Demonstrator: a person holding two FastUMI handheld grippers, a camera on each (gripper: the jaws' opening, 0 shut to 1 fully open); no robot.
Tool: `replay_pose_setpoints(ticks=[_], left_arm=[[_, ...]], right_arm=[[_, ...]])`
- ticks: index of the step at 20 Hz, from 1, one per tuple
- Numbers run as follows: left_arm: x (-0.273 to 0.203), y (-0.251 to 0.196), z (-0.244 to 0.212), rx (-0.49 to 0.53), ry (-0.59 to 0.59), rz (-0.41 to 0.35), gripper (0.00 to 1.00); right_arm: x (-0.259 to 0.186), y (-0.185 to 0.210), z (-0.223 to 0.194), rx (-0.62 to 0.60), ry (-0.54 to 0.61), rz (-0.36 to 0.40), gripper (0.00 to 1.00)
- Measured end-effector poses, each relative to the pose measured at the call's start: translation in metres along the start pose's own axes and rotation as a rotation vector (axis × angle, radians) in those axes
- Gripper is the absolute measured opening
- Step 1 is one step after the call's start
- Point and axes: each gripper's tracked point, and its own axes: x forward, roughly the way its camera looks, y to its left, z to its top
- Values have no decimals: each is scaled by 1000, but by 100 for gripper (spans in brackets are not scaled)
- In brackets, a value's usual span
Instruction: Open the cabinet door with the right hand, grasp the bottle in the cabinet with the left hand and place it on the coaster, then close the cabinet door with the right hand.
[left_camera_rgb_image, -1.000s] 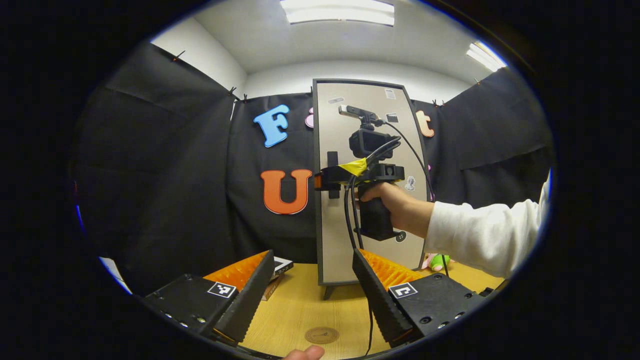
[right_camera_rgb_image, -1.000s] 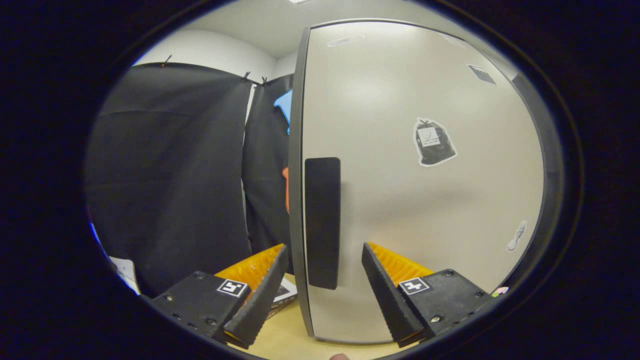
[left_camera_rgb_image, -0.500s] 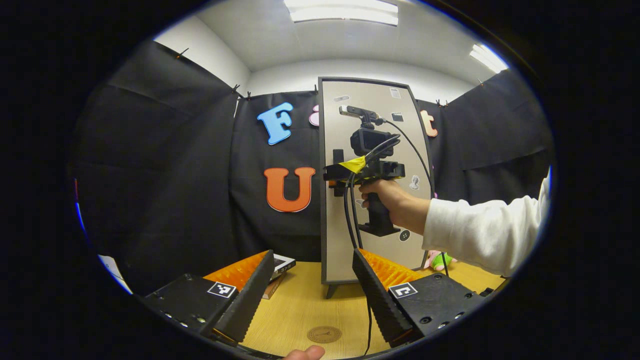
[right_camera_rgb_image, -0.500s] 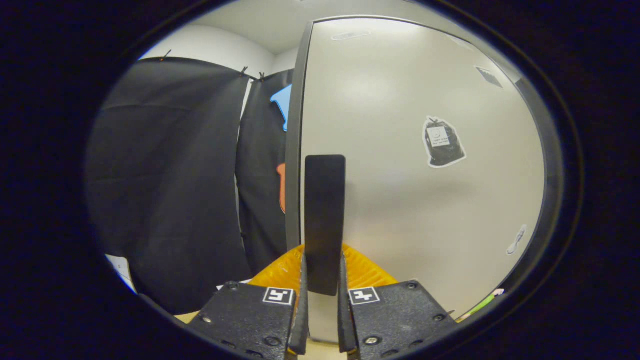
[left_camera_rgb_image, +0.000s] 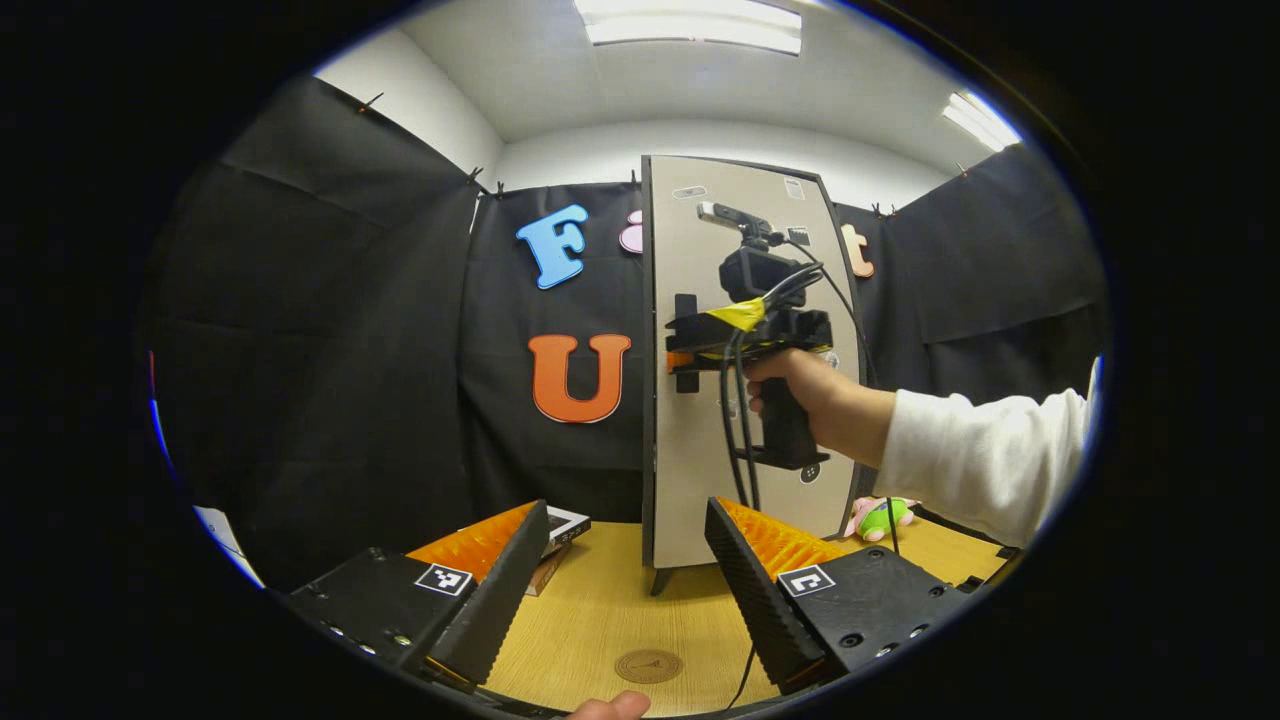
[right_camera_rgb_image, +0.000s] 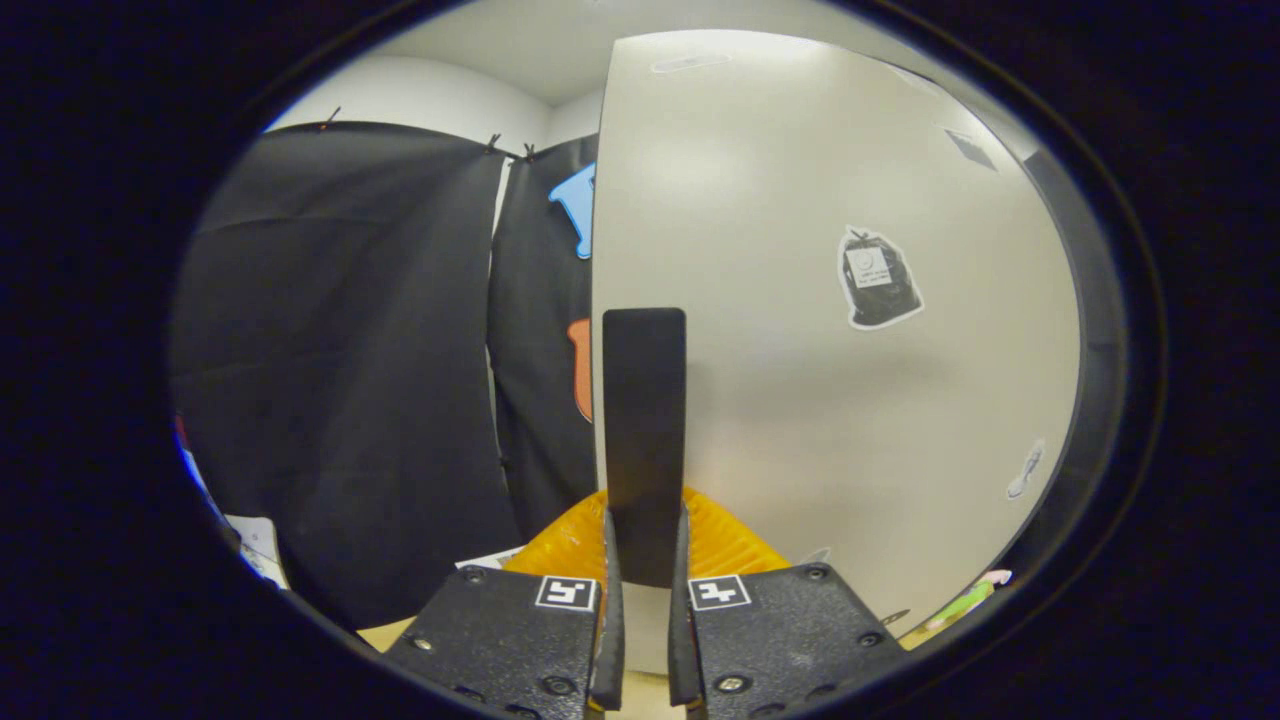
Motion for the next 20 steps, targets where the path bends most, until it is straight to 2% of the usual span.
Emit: replay_pose_setpoints(ticks=[7, 14, 20], left_arm=[[-10, -8, 1, -4, 11, -13, 95], [-15, -21, 2, -1, -8, -32, 95], [-14, -36, 8, -11, -33, -54, 95]], right_arm=[[-106, -3, -8, -30, 0, 76, 20], [-210, -38, -15, -36, -2, 100, 20], [-303, -88, -25, -33, -1, 44, 20]])
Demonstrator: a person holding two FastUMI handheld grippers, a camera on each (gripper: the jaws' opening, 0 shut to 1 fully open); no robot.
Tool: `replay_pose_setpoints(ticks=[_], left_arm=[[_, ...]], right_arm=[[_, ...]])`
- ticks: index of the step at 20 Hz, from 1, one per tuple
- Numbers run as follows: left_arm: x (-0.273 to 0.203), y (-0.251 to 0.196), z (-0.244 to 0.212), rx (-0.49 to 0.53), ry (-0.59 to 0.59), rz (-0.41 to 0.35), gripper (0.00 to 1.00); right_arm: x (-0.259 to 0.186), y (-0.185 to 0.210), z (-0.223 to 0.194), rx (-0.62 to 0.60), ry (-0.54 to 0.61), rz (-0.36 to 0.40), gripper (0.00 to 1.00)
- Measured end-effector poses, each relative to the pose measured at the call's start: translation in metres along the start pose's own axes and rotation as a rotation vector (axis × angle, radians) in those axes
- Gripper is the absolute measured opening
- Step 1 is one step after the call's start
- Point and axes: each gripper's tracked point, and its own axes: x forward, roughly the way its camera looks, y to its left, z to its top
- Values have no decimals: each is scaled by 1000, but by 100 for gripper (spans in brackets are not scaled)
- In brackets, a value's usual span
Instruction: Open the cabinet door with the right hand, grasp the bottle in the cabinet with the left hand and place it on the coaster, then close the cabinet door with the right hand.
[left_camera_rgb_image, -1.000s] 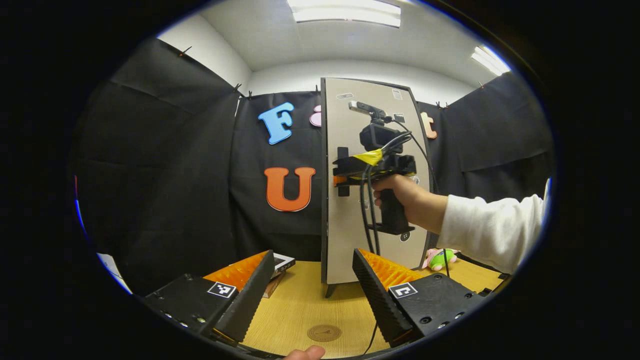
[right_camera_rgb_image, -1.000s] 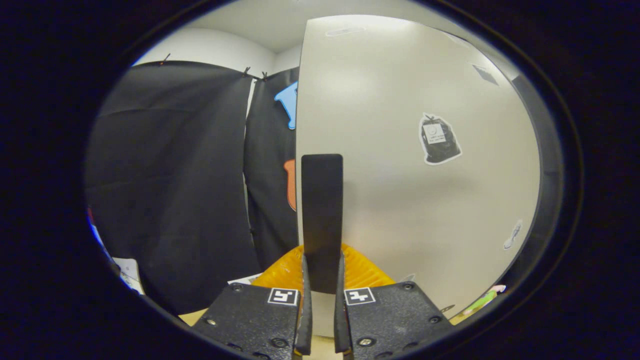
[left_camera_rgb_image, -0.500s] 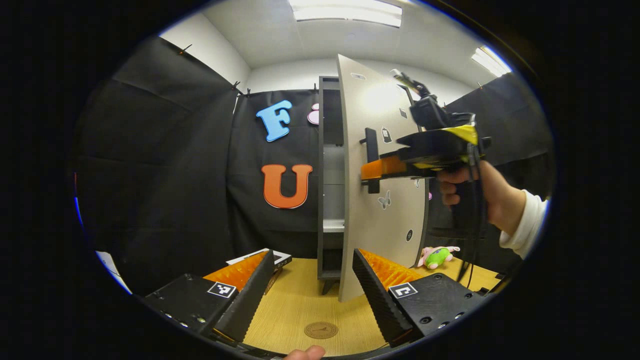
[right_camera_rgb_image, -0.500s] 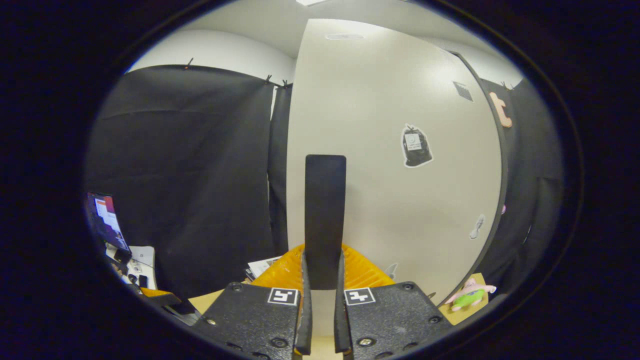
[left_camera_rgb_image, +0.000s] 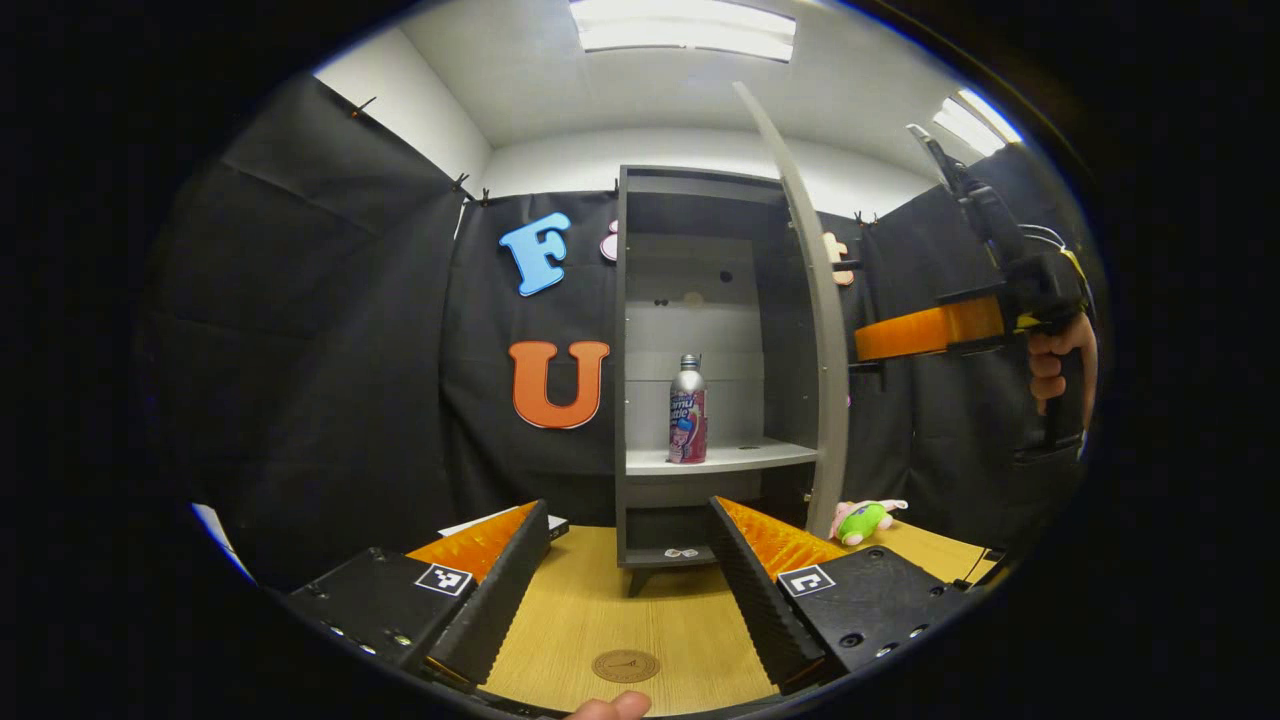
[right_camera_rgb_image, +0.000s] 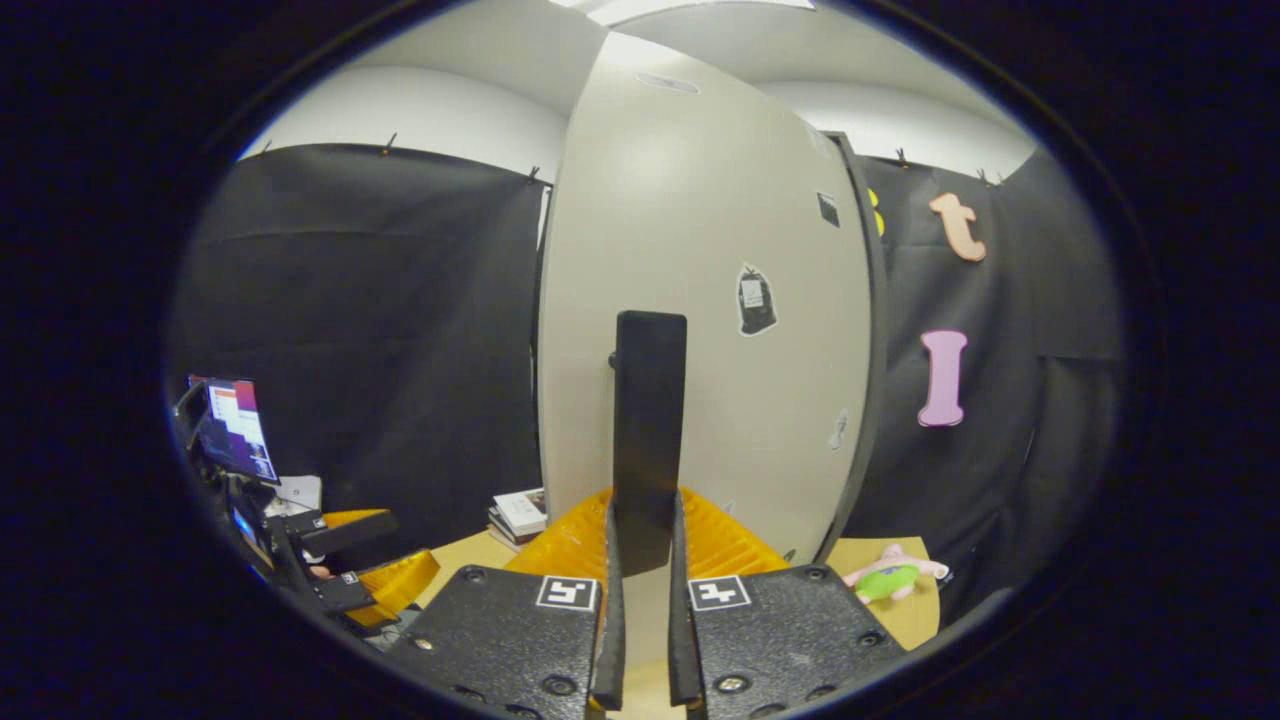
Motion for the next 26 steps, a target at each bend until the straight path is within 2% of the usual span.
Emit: replay_pose_setpoints(ticks=[5, 8, 11, 19, 23, 24, 26], left_arm=[[3, -15, 1, -5, -11, -25, 95], [5, -21, 0, -9, -10, -36, 95], [8, -26, -2, -18, -4, -48, 95], [6, -28, -12, -9, 25, -59, 95], [8, -27, -11, -19, 26, -58, 95], [8, -27, -11, -21, 25, -59, 95], [11, -29, -13, -26, 25, -63, 95]], right_arm=[[-38, -39, -7, 15, -13, -87, 20], [-57, -63, -9, -17, -14, -161, 13], [-68, -81, -12, 10, -9, -198, 8], [-87, -121, -14, 4, -31, -303, 3], [-95, -148, -16, 8, -37, -366, 4], [-96, -153, -17, 14, -43, -375, 4], [-95, -148, -18, 47, -51, -344, 4]])
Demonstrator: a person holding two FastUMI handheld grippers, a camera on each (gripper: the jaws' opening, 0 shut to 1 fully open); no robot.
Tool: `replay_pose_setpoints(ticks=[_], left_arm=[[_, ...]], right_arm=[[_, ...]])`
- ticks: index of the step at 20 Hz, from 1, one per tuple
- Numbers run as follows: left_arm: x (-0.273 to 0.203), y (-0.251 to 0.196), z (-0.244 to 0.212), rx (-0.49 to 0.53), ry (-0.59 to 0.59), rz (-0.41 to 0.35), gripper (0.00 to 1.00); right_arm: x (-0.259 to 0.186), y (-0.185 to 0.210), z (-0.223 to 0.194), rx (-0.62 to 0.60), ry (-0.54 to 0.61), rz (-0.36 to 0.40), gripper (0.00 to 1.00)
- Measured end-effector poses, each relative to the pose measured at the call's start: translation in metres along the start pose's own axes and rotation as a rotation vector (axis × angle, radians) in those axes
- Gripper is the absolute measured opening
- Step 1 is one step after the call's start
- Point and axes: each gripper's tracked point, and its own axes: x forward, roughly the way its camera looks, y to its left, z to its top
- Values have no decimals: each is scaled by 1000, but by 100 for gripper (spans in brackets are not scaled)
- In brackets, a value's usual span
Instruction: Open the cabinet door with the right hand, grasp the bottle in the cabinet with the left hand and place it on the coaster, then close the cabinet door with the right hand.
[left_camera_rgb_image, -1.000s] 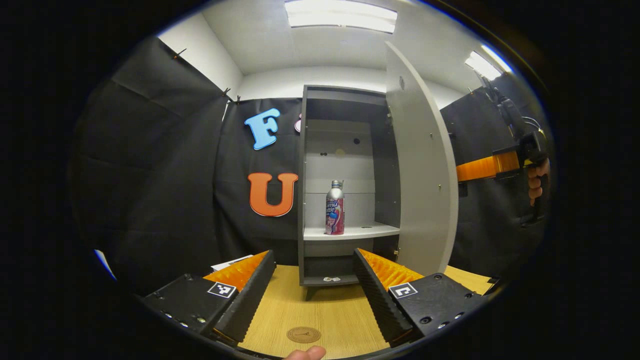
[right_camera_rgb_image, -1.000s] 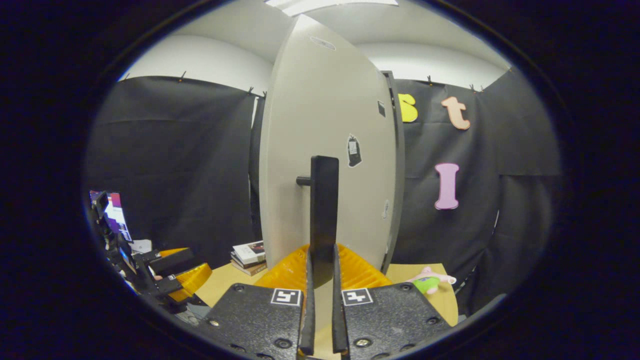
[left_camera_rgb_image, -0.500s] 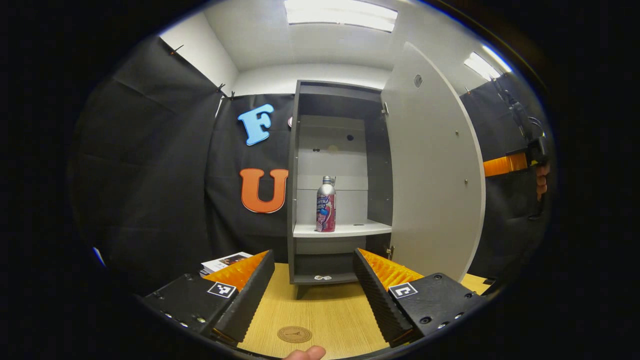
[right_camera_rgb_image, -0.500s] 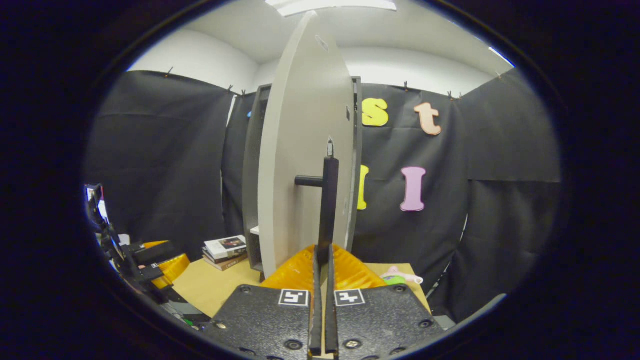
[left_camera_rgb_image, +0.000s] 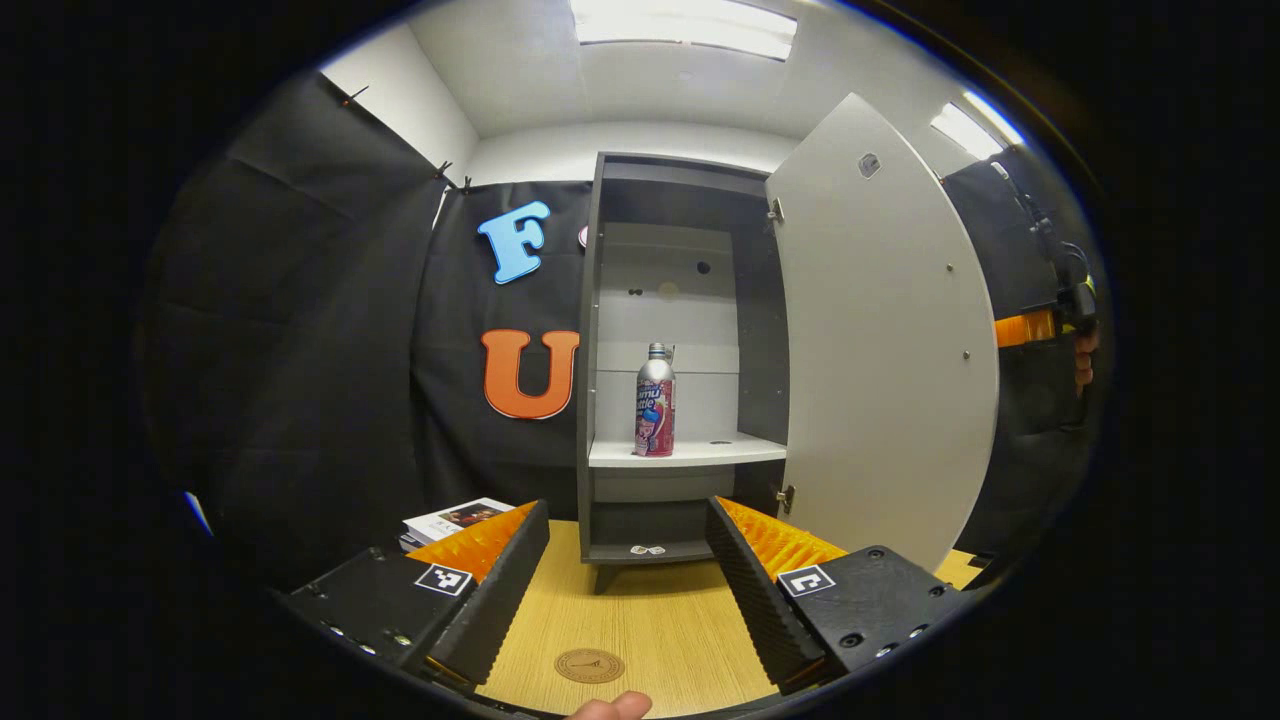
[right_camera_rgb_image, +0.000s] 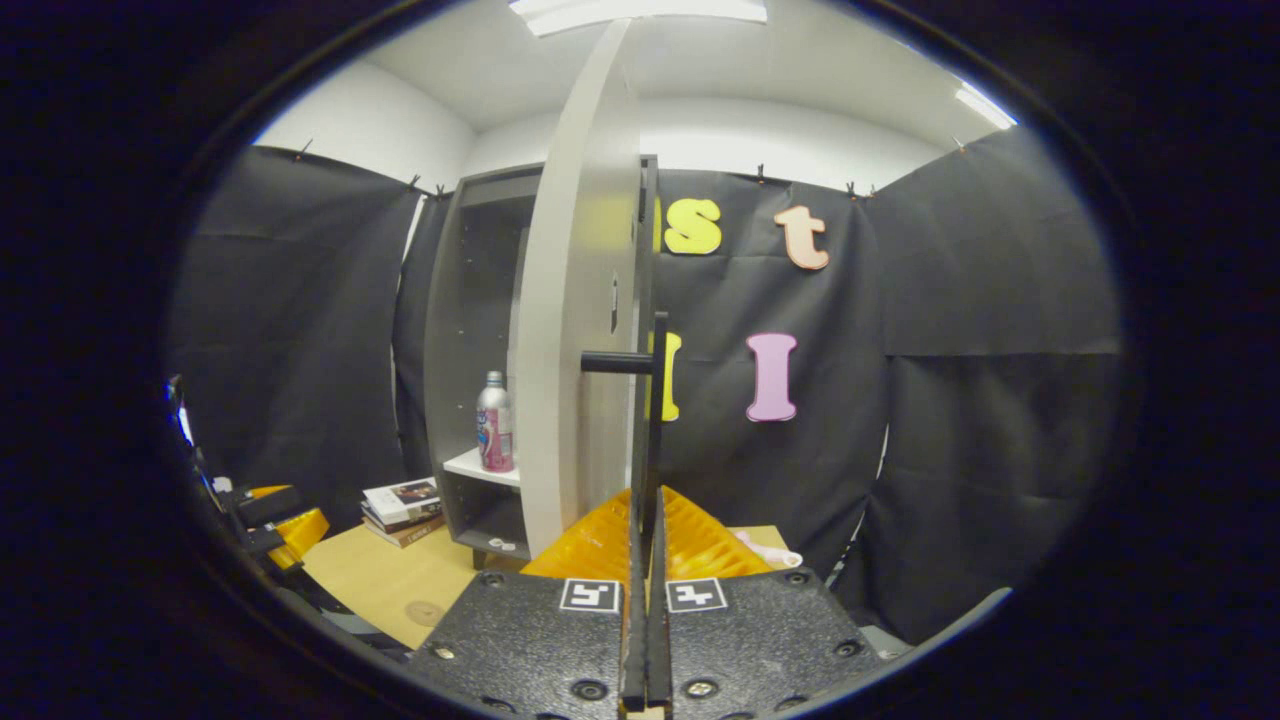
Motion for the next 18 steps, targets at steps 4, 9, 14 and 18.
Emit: replay_pose_setpoints(ticks=[4, 9, 14, 18], left_arm=[[3, -6, -1, -5, 2, -1, 95], [7, -13, -7, -11, 13, 1, 95], [16, -17, -2, 5, 11, -1, 95], [34, -11, 10, 11, 3, 6, 95]], right_arm=[[-15, -4, -5, -28, 14, -4, 4], [-35, -28, -23, -79, 19, -60, 4], [-23, -34, -30, 6, 6, -47, 29], [-19, -40, -24, -6, -33, -65, 60]])
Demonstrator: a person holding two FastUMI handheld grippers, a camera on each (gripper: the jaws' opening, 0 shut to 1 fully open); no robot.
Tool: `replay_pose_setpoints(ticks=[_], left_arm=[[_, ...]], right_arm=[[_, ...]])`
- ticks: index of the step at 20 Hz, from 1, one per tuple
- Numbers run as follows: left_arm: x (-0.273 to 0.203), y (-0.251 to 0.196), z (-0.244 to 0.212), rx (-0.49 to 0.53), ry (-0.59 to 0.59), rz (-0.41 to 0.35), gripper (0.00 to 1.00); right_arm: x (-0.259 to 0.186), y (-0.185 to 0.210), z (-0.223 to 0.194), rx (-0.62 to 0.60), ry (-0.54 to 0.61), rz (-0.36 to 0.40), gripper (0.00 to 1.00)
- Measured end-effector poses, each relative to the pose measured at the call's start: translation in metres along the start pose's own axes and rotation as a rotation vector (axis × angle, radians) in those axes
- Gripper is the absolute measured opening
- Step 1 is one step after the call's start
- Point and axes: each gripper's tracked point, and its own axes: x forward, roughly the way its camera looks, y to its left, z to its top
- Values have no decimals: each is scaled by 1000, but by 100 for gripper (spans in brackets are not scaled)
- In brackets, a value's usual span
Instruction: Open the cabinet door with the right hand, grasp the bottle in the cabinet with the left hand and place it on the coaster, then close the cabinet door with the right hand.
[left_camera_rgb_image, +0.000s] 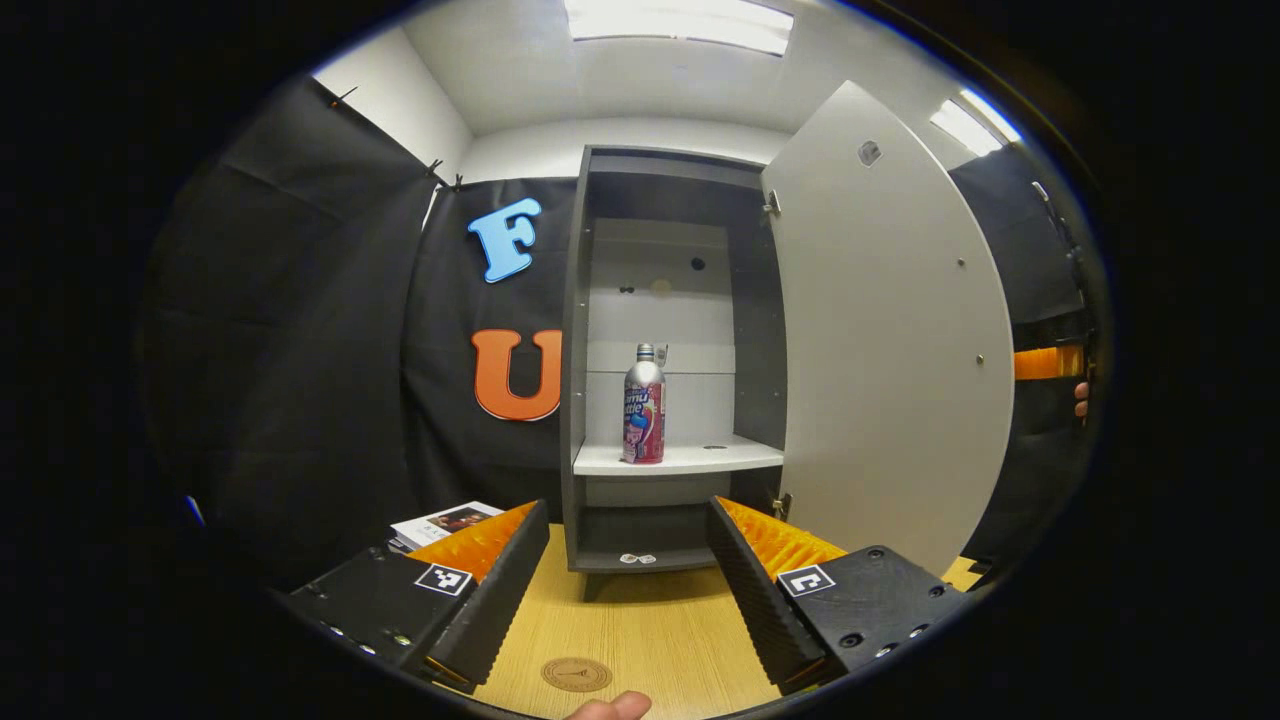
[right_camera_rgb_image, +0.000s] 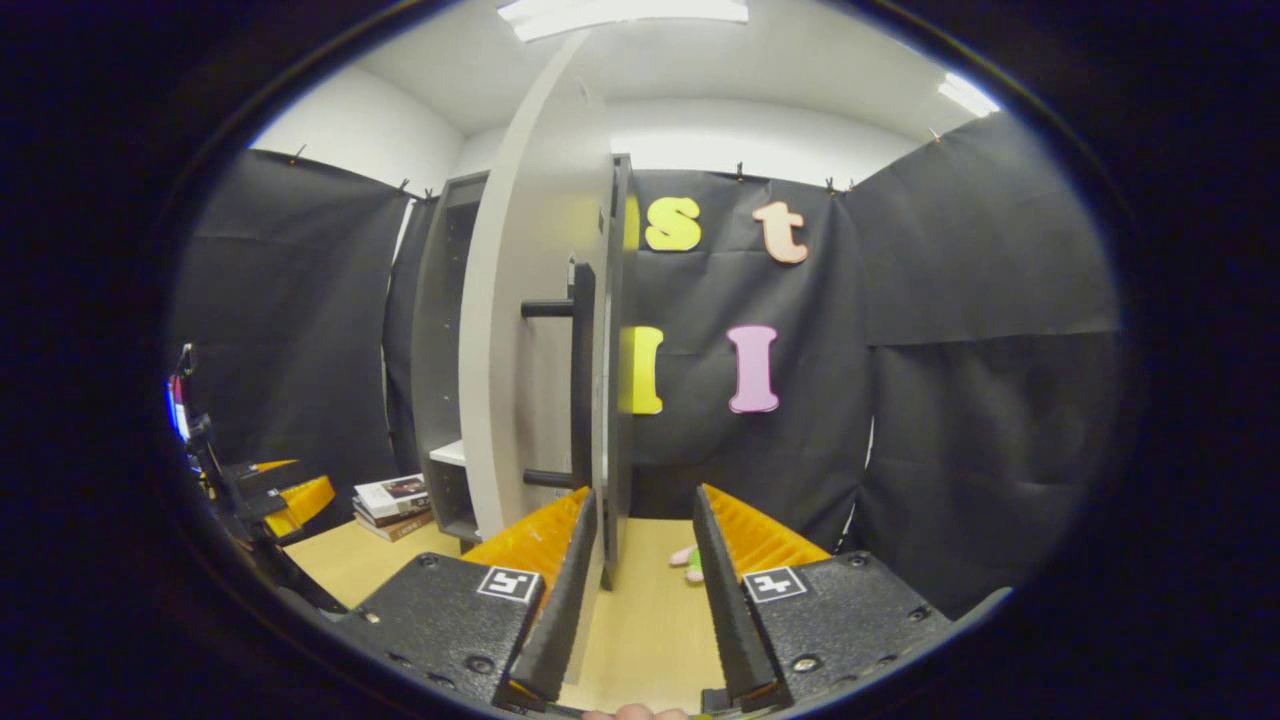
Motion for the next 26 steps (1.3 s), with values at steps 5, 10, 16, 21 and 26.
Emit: replay_pose_setpoints(ticks=[5, 10, 16, 21, 26], left_arm=[[55, -14, 31, 10, -29, -60, 95], [144, -21, 57, -38, -62, -86, 95], [239, -21, 53, 31, -45, -77, 95], [296, -21, 27, 4, 9, -57, 95], [320, -22, 18, -14, 24, -53, 95]], right_arm=[[0, -3, 2, 35, -13, 6, 74], [-3, -3, 3, 21, -25, 0, 74], [-4, -3, 1, 26, -8, -14, 74], [-5, -6, 1, -7, 13, -37, 74], [-4, -7, -1, -1, 25, -46, 74]])
